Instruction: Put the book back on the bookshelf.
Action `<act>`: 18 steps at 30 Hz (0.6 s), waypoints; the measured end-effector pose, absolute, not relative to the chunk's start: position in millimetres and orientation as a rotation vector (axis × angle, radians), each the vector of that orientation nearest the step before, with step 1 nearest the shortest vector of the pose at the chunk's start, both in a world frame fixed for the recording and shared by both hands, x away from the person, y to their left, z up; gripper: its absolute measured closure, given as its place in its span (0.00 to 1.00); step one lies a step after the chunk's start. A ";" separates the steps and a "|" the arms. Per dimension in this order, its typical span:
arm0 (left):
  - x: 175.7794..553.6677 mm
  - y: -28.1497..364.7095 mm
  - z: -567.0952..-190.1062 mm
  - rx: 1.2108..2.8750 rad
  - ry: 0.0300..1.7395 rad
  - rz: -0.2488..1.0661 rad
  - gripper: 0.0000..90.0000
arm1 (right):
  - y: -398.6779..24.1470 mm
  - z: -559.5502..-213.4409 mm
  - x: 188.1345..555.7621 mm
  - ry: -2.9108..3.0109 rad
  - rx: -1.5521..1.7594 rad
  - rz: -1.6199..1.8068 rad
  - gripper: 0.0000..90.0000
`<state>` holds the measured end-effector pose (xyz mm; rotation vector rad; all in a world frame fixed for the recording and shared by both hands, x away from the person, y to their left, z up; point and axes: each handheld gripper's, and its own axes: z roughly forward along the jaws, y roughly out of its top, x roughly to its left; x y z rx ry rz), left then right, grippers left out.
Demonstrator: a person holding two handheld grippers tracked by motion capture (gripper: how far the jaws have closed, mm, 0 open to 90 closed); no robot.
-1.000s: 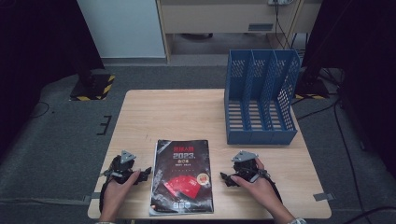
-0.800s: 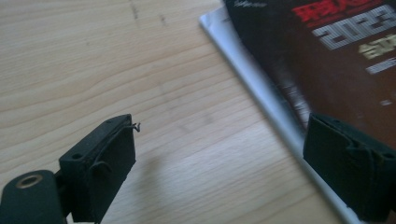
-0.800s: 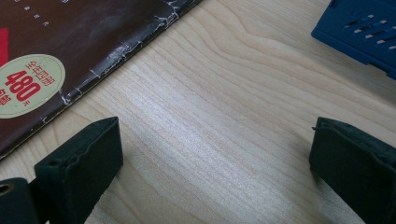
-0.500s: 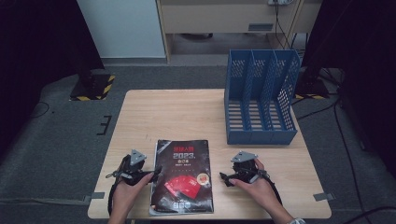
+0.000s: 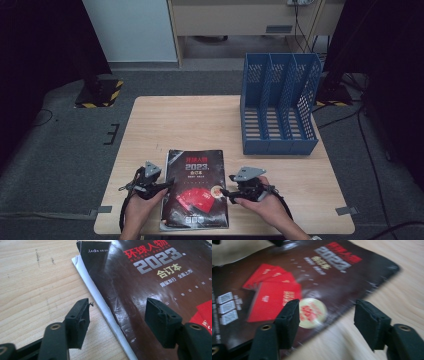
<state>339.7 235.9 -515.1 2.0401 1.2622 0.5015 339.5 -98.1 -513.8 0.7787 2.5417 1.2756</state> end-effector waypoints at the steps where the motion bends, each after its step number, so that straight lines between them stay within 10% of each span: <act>1: 340.6 235.5 -515.7 2.018 1.259 0.487 0.44 | -93.7 -514.5 337.8 2.547 0.767 1.276 0.39; 18: 356.5 229.7 -523.2 1.945 1.289 0.400 0.43 | -66.9 -535.9 319.7 2.615 0.673 1.225 0.23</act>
